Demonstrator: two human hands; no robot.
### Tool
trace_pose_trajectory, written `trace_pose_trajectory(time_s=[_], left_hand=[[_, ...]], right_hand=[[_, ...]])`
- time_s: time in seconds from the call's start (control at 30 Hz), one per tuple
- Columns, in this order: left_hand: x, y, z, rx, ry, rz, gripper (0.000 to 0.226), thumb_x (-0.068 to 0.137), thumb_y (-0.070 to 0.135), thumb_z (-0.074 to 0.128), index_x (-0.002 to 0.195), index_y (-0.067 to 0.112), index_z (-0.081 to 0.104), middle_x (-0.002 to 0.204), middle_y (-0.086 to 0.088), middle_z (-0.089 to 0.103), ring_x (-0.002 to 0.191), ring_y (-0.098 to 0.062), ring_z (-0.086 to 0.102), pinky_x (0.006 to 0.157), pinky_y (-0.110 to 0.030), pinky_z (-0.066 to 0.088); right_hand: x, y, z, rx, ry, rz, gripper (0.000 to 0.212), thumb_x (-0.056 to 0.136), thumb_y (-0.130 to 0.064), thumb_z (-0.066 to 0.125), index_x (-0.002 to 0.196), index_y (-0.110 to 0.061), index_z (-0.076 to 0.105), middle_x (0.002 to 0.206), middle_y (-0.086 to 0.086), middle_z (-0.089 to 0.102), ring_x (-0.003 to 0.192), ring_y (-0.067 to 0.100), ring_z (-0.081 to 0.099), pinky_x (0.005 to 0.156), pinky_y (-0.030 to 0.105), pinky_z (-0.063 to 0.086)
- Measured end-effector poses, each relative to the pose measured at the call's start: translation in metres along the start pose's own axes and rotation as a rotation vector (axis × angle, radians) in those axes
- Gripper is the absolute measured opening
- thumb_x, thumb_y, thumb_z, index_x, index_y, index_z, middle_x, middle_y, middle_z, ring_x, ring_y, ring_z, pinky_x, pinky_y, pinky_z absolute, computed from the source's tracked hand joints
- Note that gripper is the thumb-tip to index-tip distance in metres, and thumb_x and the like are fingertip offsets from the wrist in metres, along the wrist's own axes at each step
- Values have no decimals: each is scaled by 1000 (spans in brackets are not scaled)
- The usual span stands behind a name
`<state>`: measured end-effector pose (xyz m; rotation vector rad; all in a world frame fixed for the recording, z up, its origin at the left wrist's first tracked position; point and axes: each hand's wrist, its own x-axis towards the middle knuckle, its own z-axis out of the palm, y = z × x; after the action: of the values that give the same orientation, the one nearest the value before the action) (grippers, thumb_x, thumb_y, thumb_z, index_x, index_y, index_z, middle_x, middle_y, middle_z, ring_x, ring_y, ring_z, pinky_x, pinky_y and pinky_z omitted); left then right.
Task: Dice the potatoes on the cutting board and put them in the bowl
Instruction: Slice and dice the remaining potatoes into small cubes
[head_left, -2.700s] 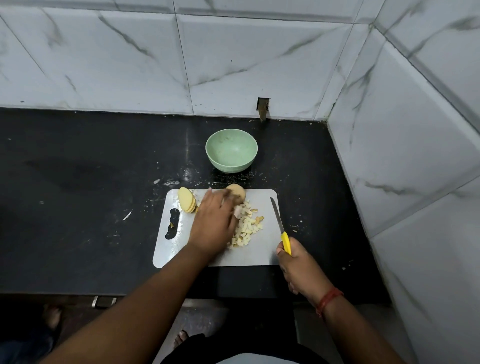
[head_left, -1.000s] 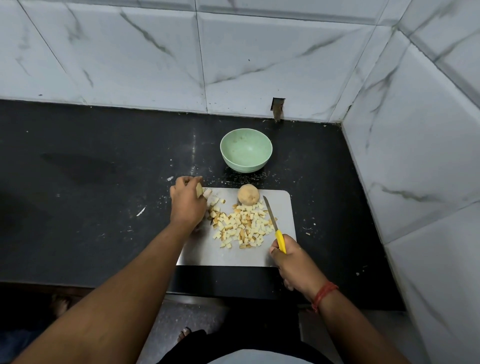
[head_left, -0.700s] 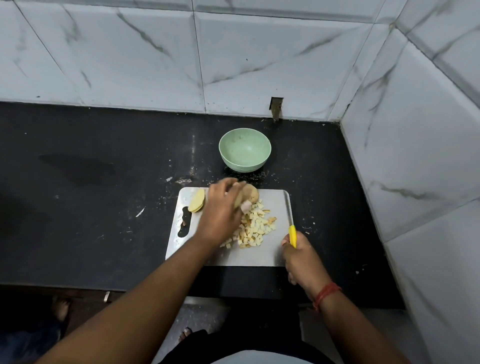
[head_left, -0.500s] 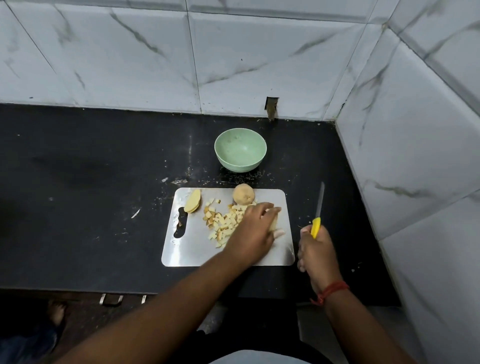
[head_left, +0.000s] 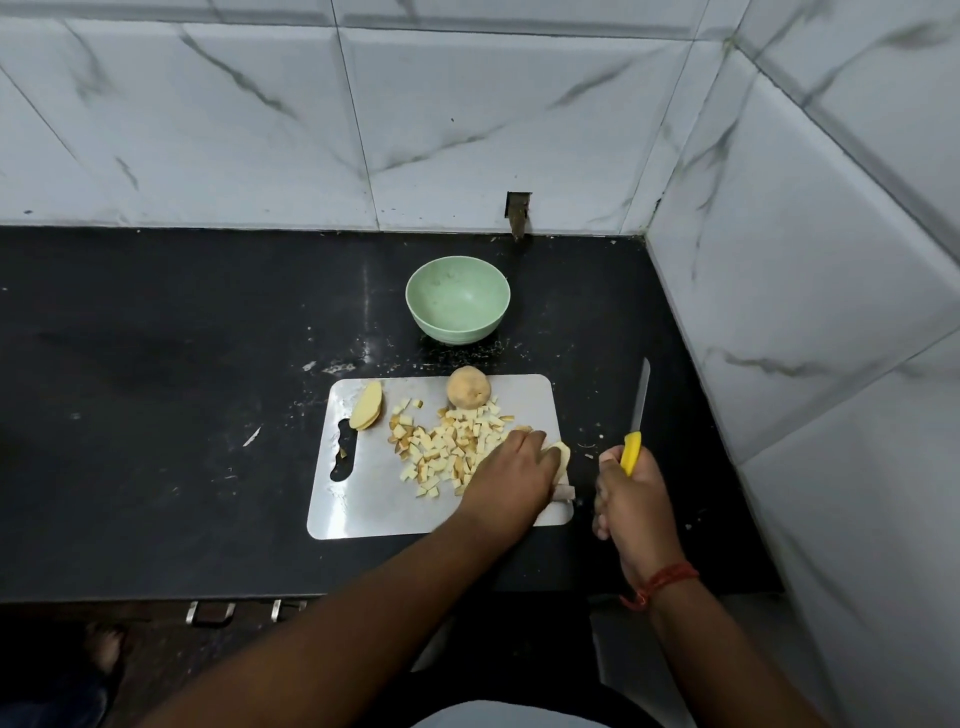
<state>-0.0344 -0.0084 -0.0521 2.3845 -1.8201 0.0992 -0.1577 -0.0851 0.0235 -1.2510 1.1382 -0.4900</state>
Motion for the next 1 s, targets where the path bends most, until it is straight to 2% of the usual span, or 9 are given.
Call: trace_pose_trajectory(time_s=[0.13,0.23,0.3,0.43,0.5,0.6,0.67,0.8,1.0], left_hand=[[2,-7,-9,128,44,-79,41,72,50,83,93,17,71,92,-5,63,83,-24,61,72,-35,51],[6,-9,-13,138,45,-139,57,68,65,82,90,16,67,89,-6,63,82,-25,60,74,-39,49],[7,-9,-15,160,60,-154,55,73,66,75,92,15,66,90,-6,64,83,-26,60,78,-41,49],[4,-14,-21,160,99,-97,64,89,71,33,91,15,64,89,-6,64,83,-27,60,83,-45,49],[-2,-18,-21,159,130,-22,65,94,69,30,93,14,65,93,-6,63,87,-27,59,91,-47,49],[-13,-29,-13,113,138,138,51,99,60,39,96,16,64,102,-6,61,95,-27,58,110,-51,43],[-20,-35,-11,29,102,227,43,100,53,42,102,15,64,111,-8,61,103,-28,58,117,-50,37],[-31,-41,-12,7,64,295,47,99,46,46,124,11,66,128,-14,60,115,-33,57,110,-46,42],[-35,-30,-9,148,-39,189,66,99,57,32,145,16,55,135,-12,57,129,-34,51,121,-56,30]], right_hand=[[-4,1,-1,-20,-8,8,12,101,-20,45,91,-13,47,57,3,38,39,11,31,39,24,29],[-6,1,-2,-26,-22,25,13,102,-22,46,94,-12,48,58,2,38,40,11,31,39,24,29],[-8,2,-2,-42,-31,29,12,101,-22,46,94,-12,49,59,2,39,40,10,32,39,24,30],[-9,4,0,-72,-46,28,11,101,-21,46,95,-13,50,61,4,39,41,11,33,39,24,30],[-10,5,-1,-83,-64,28,10,101,-20,45,95,-14,50,61,5,39,42,12,33,38,24,29],[-13,8,-1,-114,-95,33,10,102,-20,45,93,-15,48,61,3,39,42,11,33,39,23,29],[-16,9,-1,-125,-118,52,10,102,-20,45,94,-15,49,60,2,40,41,11,33,39,23,29],[-23,7,0,-168,-162,87,8,101,-21,44,99,-15,50,61,3,42,39,10,33,37,21,28],[-22,12,1,-223,-169,103,5,100,-22,44,99,-20,49,70,6,45,45,11,36,37,20,29]])
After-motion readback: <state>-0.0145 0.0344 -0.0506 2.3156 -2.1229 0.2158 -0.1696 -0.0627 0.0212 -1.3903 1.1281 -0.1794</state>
